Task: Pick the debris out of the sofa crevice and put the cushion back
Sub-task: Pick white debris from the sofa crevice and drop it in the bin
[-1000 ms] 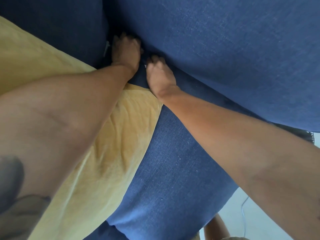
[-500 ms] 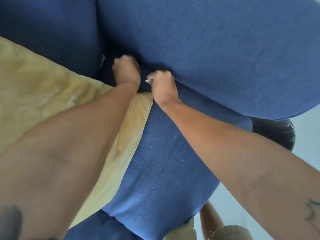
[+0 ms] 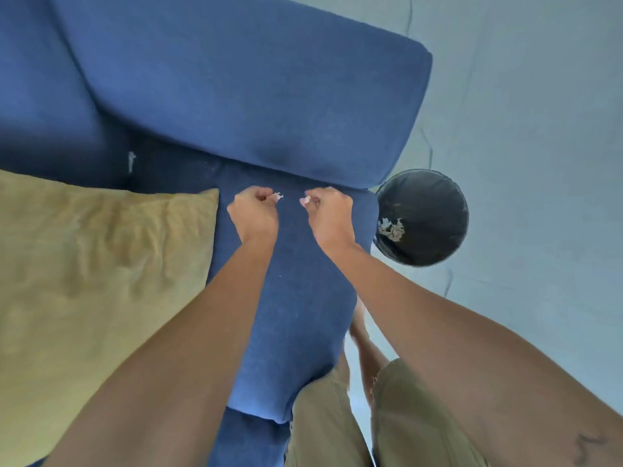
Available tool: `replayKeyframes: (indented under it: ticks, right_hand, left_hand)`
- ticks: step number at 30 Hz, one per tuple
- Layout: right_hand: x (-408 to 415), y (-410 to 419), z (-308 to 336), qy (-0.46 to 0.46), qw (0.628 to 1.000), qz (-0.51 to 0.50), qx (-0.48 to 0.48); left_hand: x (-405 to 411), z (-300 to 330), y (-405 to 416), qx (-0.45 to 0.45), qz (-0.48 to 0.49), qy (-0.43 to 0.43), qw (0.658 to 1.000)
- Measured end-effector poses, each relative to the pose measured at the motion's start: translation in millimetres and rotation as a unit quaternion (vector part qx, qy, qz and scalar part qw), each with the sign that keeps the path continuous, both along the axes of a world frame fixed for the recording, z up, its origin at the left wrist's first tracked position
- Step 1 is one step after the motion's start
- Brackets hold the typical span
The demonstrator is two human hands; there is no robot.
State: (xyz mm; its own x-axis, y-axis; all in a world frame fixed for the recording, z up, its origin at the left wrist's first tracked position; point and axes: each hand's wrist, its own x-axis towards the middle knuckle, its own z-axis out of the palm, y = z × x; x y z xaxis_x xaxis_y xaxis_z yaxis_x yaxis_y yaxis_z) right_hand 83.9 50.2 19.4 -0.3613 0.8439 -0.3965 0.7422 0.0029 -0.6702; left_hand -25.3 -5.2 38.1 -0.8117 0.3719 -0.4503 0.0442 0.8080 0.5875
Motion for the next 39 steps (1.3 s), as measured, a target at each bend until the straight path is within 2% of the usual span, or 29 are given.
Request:
replayKeyframes:
  ticks: [4,8,13,20,25,31,34,39]
  right_hand:
    - [71.7,15.2,-7.6,-0.003,0.995,-0.095,-0.002]
    - [139.6,31.9,-9.0,-0.041,0.984,-0.168,-0.049]
    - [205.0,47.2,-22.0,-0.048,0.944,-0.312,-0.094]
    - [252.5,75.5,-38.5,-0.041,0.91,-0.395,-0.12]
    - [265.6,90.2,-41.0,-0.033,0.905,-0.401,-0.141]
    - [271.5,96.3,-25.5,-0.042,0.915,-0.378,-0.136]
    - [269.4,97.7,-6.8,-0.036,0.924,-0.359,-0.129]
    - [250.3,105.1,54.1,-0.043,0.957,-0.269,-0.1]
  left_hand:
    - [61.4,-9.0,25.0,-0.007,-0.054,-0.053,0.997]
    - [122.0,-20.0,52.4,-0.016,-0.14,-0.089,0.986]
    - [178.7,-37.6,83.0,-0.008,-0.199,-0.106,0.974]
    - [230.4,-56.2,121.6,-0.04,-0.242,-0.077,0.966]
    - [246.0,-53.9,136.2,-0.076,-0.305,-0.047,0.948]
    - [247.1,-34.1,136.2,-0.097,-0.335,-0.031,0.937]
    - [241.2,-13.9,133.4,-0.083,-0.33,-0.056,0.939]
    - [221.0,43.3,129.2,-0.07,-0.331,-0.056,0.939]
